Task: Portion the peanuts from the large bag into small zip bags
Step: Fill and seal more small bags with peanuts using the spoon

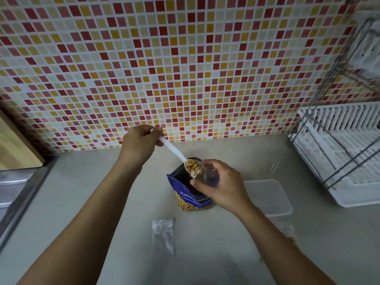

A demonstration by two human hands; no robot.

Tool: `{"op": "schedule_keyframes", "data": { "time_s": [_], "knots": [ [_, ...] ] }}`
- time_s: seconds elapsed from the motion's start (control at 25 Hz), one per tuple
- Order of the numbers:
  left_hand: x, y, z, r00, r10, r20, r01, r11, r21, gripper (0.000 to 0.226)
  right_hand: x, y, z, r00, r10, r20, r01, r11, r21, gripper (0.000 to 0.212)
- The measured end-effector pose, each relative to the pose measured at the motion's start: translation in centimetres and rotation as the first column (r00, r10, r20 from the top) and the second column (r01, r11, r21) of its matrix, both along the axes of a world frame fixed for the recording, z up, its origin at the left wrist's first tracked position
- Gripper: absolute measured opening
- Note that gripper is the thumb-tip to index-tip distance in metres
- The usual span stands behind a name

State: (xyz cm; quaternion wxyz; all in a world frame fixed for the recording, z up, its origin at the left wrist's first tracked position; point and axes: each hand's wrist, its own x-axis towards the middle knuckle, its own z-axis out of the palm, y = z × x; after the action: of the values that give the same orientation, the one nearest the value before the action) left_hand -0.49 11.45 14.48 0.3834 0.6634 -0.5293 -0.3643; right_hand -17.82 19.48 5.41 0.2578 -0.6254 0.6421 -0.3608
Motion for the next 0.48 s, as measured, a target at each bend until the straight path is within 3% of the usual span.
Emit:
{"op": "schedule_keyframes", "data": {
  "time_s": [0.16, 0.24, 0.28, 0.36, 0.44, 0.48],
  "knots": [
    [-1.0, 0.9, 2.5, 0.937, -0.204, 0.284, 0.264, 0.945, -0.193, 0.022, 0.3, -0.1, -0.2, 0.994, -0.027, 0.106, 0.031, 0.999, -0.033, 0.052],
    [-1.1, 1.5, 3.1, 0.859, -0.188, 0.475, 0.364, 0.878, -0.310, 0.026, 0.4, -0.1, -0.1, 0.989, -0.040, 0.142, 0.045, 0.998, -0.038, 0.049],
    [-1.0, 1.6, 3.4, 0.854, -0.142, 0.501, 0.360, 0.855, -0.372, 0.027, 0.3, -0.1, -0.1, 0.987, -0.044, 0.156, 0.051, 0.998, -0.042, 0.048],
    [-0.5, 1.5, 3.9, 0.929, -0.064, 0.365, 0.235, 0.863, -0.447, 0.025, 0.0, 0.0, -0.1, 0.979, -0.052, 0.196, 0.062, 0.997, -0.044, 0.046],
    [0.3, 1.2, 3.6, 0.991, 0.019, 0.130, 0.037, 0.911, -0.411, 0.021, -0.4, 0.1, -0.2, 0.963, -0.060, 0.264, 0.068, 0.997, -0.020, 0.047],
    [0.6, 1.0, 2.8, 0.995, 0.045, 0.088, -0.010, 0.934, -0.358, 0.019, -0.6, 0.1, -0.4, 0.947, -0.069, 0.314, 0.074, 0.997, -0.003, 0.047]
  ]
}}
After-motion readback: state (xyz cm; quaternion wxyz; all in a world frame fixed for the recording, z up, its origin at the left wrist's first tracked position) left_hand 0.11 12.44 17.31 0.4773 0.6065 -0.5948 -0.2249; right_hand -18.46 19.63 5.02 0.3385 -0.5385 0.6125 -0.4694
